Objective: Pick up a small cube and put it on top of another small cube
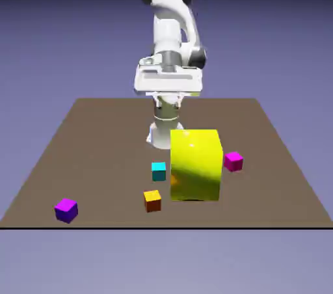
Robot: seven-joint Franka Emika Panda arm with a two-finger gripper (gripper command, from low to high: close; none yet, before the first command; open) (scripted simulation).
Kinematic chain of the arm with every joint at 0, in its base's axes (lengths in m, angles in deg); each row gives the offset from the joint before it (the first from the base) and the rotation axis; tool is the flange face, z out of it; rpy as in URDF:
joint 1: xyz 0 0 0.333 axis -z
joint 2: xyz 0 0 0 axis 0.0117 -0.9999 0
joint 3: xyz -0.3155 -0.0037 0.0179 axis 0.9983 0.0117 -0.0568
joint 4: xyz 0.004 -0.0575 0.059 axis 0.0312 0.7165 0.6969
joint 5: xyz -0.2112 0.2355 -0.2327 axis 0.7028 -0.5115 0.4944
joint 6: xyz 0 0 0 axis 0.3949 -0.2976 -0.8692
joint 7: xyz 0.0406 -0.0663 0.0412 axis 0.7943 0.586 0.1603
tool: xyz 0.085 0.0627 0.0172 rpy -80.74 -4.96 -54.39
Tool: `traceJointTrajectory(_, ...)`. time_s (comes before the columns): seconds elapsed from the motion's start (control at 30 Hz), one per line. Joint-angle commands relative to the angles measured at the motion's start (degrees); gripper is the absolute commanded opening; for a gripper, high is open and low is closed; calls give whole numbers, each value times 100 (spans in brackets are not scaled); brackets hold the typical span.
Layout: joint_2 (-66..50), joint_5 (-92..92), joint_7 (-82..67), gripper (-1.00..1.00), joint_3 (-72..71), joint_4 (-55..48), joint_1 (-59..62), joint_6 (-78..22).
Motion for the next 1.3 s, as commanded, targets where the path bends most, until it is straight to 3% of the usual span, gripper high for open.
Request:
traceJointTrajectory(0.0,-207,204,56,0,-159,-95,-72,-223)
traceJointTrajectory(0.37,-2356,2874,816,0,-2080,-1023,-993,-2324)
traceJointTrajectory(1.27,-7962,6600,1755,0,-5479,-3765,-2362,-9000)
